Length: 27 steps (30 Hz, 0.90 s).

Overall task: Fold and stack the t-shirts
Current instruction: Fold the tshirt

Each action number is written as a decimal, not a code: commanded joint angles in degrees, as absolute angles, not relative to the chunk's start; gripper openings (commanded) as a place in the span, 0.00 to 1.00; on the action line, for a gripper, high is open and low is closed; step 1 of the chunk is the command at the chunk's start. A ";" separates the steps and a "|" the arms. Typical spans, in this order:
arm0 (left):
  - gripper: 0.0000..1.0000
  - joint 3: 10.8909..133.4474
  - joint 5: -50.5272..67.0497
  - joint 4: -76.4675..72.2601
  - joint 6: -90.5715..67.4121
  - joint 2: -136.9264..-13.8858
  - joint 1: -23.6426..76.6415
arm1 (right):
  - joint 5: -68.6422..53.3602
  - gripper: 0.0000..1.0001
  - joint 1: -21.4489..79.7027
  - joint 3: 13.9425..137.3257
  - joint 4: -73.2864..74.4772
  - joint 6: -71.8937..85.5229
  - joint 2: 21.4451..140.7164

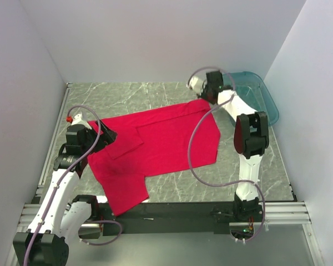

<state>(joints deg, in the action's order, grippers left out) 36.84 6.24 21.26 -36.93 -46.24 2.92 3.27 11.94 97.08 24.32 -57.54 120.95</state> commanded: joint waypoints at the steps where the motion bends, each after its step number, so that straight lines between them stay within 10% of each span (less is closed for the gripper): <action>1: 0.99 36.56 7.30 19.33 -37.44 -45.53 2.55 | -4.21 0.25 11.78 108.16 32.59 -43.88 122.95; 6: 0.99 36.56 7.82 19.25 -37.27 -45.35 2.37 | -5.89 0.11 11.86 112.67 34.98 -37.80 128.22; 27: 0.99 36.47 8.44 18.90 -37.53 -46.23 2.20 | -2.54 0.10 11.60 112.95 32.88 -37.09 130.62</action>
<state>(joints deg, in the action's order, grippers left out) 36.10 7.73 20.43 -37.15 -46.39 2.44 -2.44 11.73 112.29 34.70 -37.98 135.31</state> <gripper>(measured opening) 0.995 0.098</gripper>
